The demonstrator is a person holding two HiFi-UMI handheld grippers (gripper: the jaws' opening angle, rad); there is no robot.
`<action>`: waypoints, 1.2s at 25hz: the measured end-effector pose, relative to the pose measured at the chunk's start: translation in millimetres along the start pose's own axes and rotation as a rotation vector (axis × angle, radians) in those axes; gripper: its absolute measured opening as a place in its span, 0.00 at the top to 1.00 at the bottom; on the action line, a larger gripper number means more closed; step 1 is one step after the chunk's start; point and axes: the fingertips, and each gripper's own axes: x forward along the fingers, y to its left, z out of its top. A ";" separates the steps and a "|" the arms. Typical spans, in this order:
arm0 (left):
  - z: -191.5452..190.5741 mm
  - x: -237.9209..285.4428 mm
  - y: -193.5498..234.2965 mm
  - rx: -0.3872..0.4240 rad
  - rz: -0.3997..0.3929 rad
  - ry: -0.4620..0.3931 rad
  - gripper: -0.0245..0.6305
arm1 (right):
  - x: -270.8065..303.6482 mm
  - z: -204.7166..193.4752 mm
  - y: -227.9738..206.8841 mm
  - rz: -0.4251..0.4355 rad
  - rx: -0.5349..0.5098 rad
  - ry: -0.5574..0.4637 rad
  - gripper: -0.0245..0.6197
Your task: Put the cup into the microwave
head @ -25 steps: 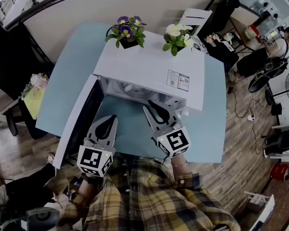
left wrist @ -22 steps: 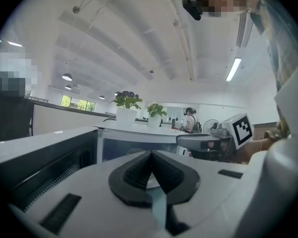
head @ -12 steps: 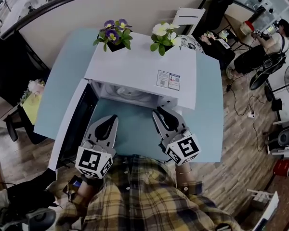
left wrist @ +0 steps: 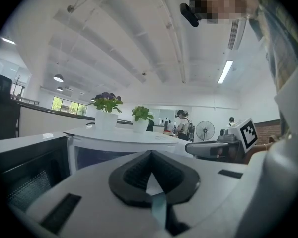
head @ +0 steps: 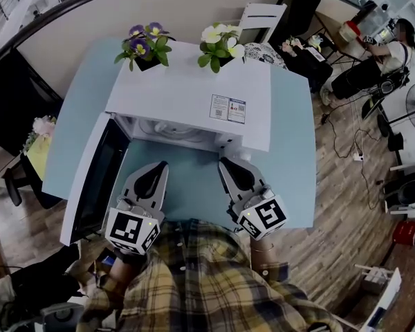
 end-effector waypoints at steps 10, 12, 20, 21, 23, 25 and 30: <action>-6.2 13.2 -11.7 0.012 -0.009 0.021 0.97 | -10.1 -4.2 -9.8 0.016 0.010 -0.003 0.96; -7.7 14.9 -13.6 0.018 -0.007 0.024 0.97 | -11.0 -5.5 -12.2 0.018 0.011 0.001 0.96; -18.0 18.9 -14.4 0.017 0.015 0.048 0.97 | -11.8 -7.6 -20.9 0.026 0.011 0.003 0.96; -19.4 18.8 -14.1 0.016 0.016 0.052 0.97 | -11.8 -7.9 -21.4 0.025 0.012 0.003 0.96; -20.2 18.4 -14.5 0.011 0.016 0.056 0.97 | -11.9 -8.6 -21.9 0.023 0.016 0.002 0.96; -20.6 17.8 -14.6 0.007 0.019 0.059 0.97 | -11.9 -8.8 -22.3 0.022 0.019 -0.001 0.96; -22.6 15.1 -12.1 0.015 0.034 0.061 0.97 | -12.6 -10.2 -26.6 0.010 0.036 -0.007 0.96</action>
